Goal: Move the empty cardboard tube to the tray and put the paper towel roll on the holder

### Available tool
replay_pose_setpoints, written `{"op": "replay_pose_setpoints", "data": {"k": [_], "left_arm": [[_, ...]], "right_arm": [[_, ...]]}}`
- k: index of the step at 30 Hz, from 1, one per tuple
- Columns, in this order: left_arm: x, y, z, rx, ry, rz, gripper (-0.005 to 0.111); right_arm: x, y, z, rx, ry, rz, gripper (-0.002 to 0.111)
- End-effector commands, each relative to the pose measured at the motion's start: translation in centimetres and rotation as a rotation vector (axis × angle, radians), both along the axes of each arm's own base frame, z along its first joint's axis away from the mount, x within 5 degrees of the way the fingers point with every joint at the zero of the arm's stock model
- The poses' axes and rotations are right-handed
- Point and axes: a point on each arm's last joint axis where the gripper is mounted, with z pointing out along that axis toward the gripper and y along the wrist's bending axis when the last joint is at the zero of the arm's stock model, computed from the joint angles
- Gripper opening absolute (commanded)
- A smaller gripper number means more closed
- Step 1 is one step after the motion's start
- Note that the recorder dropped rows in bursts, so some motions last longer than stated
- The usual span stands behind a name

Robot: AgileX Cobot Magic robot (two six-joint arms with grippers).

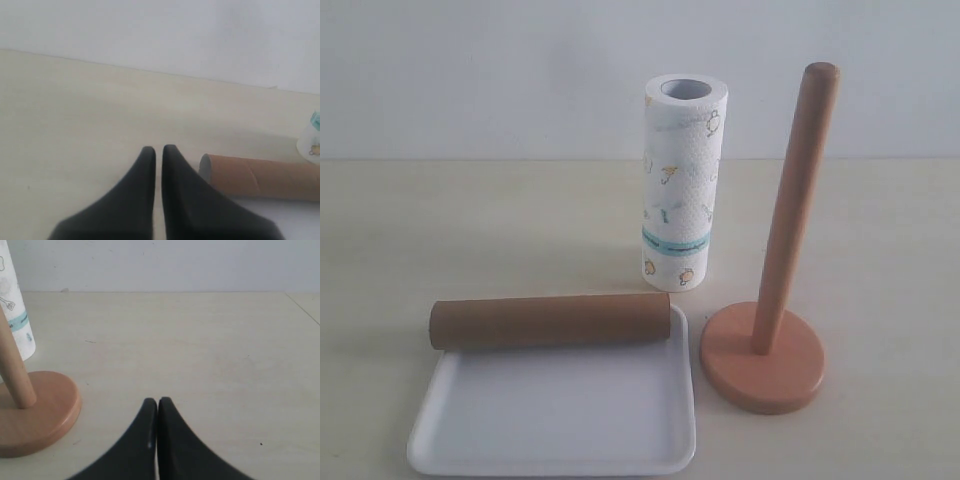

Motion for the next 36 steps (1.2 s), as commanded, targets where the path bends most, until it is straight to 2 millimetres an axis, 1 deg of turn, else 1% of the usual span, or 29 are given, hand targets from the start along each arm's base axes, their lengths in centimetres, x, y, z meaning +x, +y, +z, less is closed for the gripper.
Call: {"op": "replay_pose_setpoints", "data": {"k": [1, 4, 5, 8, 11, 14, 20, 21, 23, 25, 27, 29, 31, 34, 35, 36], "left_arm": [[-0.7, 0.0, 3.6, -0.019, -0.089, 0.002, 0.004], [-1.5, 0.0, 6.2, -0.04, -0.143, -0.002, 0.004], [-2.0, 0.0, 7.5, -0.055, -0.18, -0.007, 0.004], [-3.3, -0.1, 10.7, -0.101, -0.277, -0.025, 0.004], [-4.8, -0.2, 13.2, -0.127, -0.338, -0.04, 0.004], [-5.7, -0.1, 14.5, -0.119, -0.377, -0.039, 0.004], [-6.2, 0.0, 16.3, -0.129, -0.568, -0.038, 0.004], [-6.4, 0.0, 16.7, -0.133, -0.615, -0.039, 0.004], [-7.0, 0.1, 17.9, -0.191, -0.762, -0.05, 0.004], [-8.0, 0.3, 19.1, -0.238, -0.927, -0.056, 0.004], [-8.9, 0.5, 20.1, -0.243, -1.056, -0.055, 0.004], [-8.6, 0.5, 21.2, -0.258, -1.063, -0.058, 0.004], [-7.1, 0.4, 22.3, -0.263, -0.992, -0.061, 0.004], [-4.1, 0.1, 23.4, -0.294, -0.838, -0.068, 0.004], [-3.1, 0.1, 23.7, -0.266, -0.802, -0.061, 0.004], [-1.6, -0.1, 24.0, -0.227, -0.748, -0.052, 0.004]], "right_arm": [[0.0, 0.0, 0.1, -0.009, -0.007, -0.002, 0.0], [0.0, 0.0, 0.1, -0.009, -0.007, -0.002, 0.0], [0.0, 0.0, 0.1, -0.009, -0.007, -0.002, 0.0], [0.0, 0.0, 0.1, -0.009, -0.007, -0.002, 0.0], [0.0, 0.0, 0.1, -0.009, -0.009, -0.002, 0.0], [0.0, 0.0, 0.1, -0.009, -0.009, -0.002, 0.0], [0.0, 0.0, 0.1, -0.009, -0.009, -0.002, 0.0], [0.0, 0.0, 0.1, -0.009, -0.009, -0.002, 0.0], [0.0, 0.0, 0.1, -0.009, -0.009, -0.002, 0.0], [0.0, 0.0, 0.1, -0.009, -0.009, -0.002, 0.0], [0.0, 0.0, 0.1, -0.009, -0.009, -0.002, 0.0], [0.0, 0.0, 0.1, -0.009, -0.009, -0.002, 0.0], [0.0, 0.0, 0.1, -0.009, -0.009, -0.002, 0.0], [0.0, 0.0, 0.1, -0.009, -0.009, -0.002, 0.0], [0.0, 0.0, 0.1, -0.009, -0.009, -0.002, 0.0], [0.0, 0.0, 0.1, -0.009, -0.009, -0.002, 0.0]]}}
